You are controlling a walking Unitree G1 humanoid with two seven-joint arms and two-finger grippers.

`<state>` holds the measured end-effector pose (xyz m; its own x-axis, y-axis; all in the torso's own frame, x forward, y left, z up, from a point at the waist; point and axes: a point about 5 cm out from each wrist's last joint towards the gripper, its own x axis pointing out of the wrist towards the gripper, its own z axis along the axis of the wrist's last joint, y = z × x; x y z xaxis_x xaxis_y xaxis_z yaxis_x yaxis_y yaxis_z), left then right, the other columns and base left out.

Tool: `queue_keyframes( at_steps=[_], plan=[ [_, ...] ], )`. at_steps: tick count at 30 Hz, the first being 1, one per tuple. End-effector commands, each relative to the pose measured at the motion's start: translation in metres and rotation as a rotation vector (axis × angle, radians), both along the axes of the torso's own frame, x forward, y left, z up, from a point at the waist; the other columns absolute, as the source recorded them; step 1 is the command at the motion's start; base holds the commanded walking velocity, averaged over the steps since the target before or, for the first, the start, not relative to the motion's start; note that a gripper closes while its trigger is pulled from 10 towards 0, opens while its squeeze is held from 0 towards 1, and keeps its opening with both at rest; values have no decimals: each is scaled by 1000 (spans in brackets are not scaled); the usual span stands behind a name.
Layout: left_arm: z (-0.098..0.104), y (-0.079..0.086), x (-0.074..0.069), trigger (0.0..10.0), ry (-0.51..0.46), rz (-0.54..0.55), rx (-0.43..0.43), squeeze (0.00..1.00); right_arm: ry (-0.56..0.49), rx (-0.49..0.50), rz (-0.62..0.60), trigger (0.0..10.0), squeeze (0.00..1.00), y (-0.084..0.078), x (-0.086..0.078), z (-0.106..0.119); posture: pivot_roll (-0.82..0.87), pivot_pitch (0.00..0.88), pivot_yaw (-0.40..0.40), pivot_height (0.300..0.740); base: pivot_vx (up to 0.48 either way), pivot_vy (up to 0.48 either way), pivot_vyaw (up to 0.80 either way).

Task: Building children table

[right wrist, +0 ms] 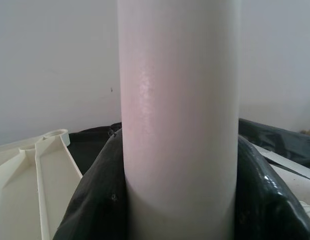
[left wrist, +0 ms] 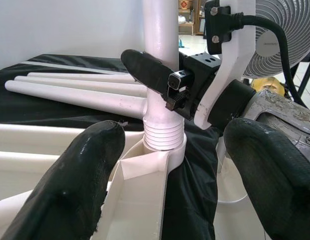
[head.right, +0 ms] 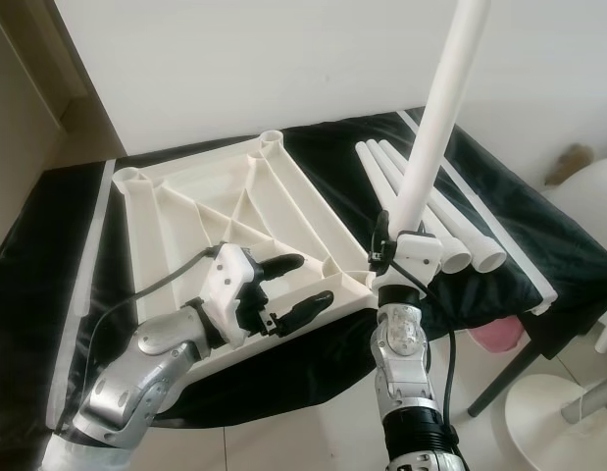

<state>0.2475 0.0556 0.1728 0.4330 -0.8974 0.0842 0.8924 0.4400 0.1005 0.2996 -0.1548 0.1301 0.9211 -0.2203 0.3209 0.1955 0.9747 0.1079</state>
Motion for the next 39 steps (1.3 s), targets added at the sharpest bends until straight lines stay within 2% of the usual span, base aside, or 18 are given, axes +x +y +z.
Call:
queue_keyframes(
  at_steps=[1,4,5,6,7,11,13,14,16,17,18,20,21,23,34,39],
  plan=[
    [1,1,0,10000,-1,7,2,0,226,23,-11,10000,0,-2,-8,-43,11,3,66,740,0,0,0],
    [0,1,0,10000,-1,9,1,0,210,0,-1,10000,0,2,-8,-40,9,1,65,740,0,0,0],
    [0,1,0,10000,-1,9,0,0,200,1,2,10000,937,2,-9,-39,9,0,62,740,0,0,0],
    [0,1,0,10000,-1,9,0,0,200,1,2,10000,937,2,-9,-39,9,0,62,740,0,0,0],
    [0,0,0,10000,-1,9,-1,0,174,5,20,10000,1000,2,-9,-36,9,0,61,740,0,0,0],
    [0,0,0,10000,-1,8,-2,0,145,-2,48,10000,1000,2,-8,-31,9,0,60,740,0,0,0],
    [0,-1,0,10000,-1,5,-3,0,104,-36,100,10000,1000,-1,-6,-23,5,0,57,740,0,0,0],
    [0,-2,0,10000,-1,3,-3,0,84,-81,140,10000,0,-2,-3,-18,3,0,57,740,0,0,0],
    [0,-2,0,10000,-1,3,-3,0,84,-81,140,10000,0,-2,-3,-18,3,0,57,740,0,0,0],
    [-1,-2,0,10000,-1,1,-3,0,73,-111,165,10000,0,-3,-2,-14,3,0,57,740,0,0,0],
    [0,-2,0,10000,-3,-1,-3,0,42,-149,226,2863,0,-7,2,-5,-3,0,57,740,0,0,0],
    [0,-3,1,10000,-4,-2,-4,0,21,-175,265,2863,0,-10,5,1,-3,0,57,740,0,0,0],
    [0,-3,1,10000,-5,-3,-5,0,1,-199,288,0,0,-14,7,8,-5,0,53,740,0,0,0],
    [-1,-4,-1,10000,-5,-3,-6,0,-16,-224,304,0,0,-25,13,18,-1,0,47,740,0,0,0],
    [0,-3,-1,10000,-8,15,-11,0,-13,-223,337,0,0,-24,17,19,13,0,37,740,0,0,0],
    [0,-1,0,10000,-8,24,-9,0,13,-203,323,0,0,-28,17,13,17,0,37,740,0,0,0]
  ],
)
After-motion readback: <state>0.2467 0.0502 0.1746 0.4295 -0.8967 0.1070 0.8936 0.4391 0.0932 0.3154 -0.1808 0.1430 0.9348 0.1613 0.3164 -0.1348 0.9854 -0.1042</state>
